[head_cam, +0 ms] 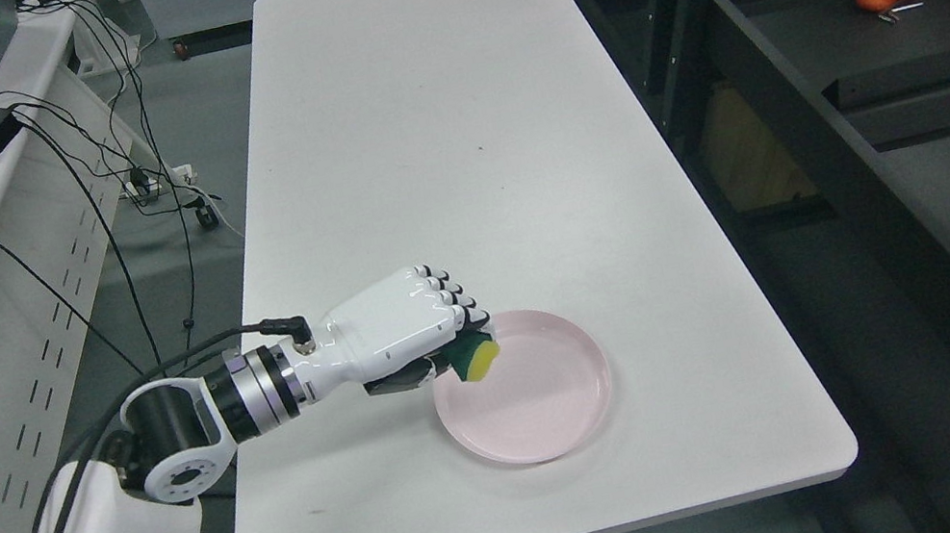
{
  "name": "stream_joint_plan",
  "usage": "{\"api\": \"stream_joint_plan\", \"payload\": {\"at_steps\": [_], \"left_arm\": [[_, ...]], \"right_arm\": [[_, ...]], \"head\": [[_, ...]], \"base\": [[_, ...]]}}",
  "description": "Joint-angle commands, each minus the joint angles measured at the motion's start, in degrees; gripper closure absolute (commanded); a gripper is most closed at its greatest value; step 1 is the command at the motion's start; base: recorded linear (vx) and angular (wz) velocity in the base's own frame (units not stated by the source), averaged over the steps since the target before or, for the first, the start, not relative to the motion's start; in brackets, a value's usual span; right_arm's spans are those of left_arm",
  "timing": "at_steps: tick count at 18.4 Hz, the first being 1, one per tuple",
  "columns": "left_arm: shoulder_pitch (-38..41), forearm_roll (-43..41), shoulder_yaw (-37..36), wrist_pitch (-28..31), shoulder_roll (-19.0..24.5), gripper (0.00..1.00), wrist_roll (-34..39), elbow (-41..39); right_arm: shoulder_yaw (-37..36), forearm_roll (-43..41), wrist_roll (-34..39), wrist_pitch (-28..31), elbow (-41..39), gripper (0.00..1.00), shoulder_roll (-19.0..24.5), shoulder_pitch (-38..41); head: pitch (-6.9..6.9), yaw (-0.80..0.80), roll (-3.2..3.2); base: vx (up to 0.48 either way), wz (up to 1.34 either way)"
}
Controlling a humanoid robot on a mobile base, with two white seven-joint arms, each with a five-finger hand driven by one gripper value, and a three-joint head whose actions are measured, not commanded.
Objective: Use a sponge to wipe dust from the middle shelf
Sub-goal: 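Lift the sponge off the plate with the left hand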
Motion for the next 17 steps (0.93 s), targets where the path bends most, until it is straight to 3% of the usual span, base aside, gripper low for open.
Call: {"api": "stream_joint_plan", "payload": {"at_steps": [1, 17], "left_arm": [[0.0, 2.4, 8.1, 0.0, 0.8, 1.00, 0.0, -3.3], [-0.4, 2.3, 9.5, 0.0, -1.1, 1.00, -0.1, -3.1]], "right_arm": [[0.0, 0.0, 0.0, 4.2, -1.0, 0.00, -1.0, 0.0], [0.0, 0.0, -0.1, 4.2, -1.0, 0.00, -1.0, 0.0]], "head": [[0.00, 0.00, 0.00], [0.00, 0.00, 0.00]], "base": [[-0.082, 0.06], [-0.092, -0.04]]}}
